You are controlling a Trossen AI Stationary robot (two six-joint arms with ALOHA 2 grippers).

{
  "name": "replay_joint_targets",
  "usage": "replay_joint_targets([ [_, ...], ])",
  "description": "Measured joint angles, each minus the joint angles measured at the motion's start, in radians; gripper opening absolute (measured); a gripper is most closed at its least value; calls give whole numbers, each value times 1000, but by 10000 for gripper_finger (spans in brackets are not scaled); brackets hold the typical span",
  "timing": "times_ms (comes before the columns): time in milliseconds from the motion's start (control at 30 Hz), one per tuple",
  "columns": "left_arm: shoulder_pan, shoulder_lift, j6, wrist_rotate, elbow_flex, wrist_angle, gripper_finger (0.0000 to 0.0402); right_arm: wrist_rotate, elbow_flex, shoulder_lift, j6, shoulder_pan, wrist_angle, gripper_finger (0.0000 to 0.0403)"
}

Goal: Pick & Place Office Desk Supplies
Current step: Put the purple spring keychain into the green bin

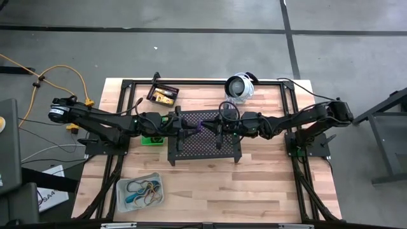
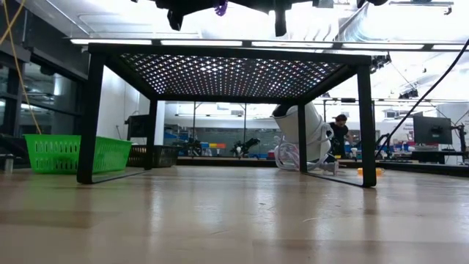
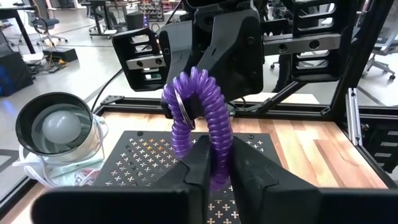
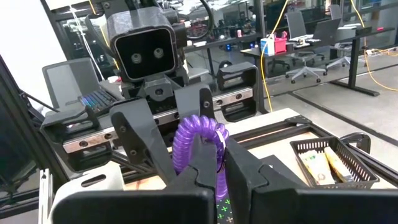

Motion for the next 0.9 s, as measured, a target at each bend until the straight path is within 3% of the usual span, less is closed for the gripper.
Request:
replay_joint_targets([
  [433, 0, 0, -2, 0, 0, -1, 28, -6, 0, 0, 0, 0, -14, 11],
  [900, 0, 0, -1, -9, 0, -1, 26, 1, 0, 0, 0, 0, -23, 111],
])
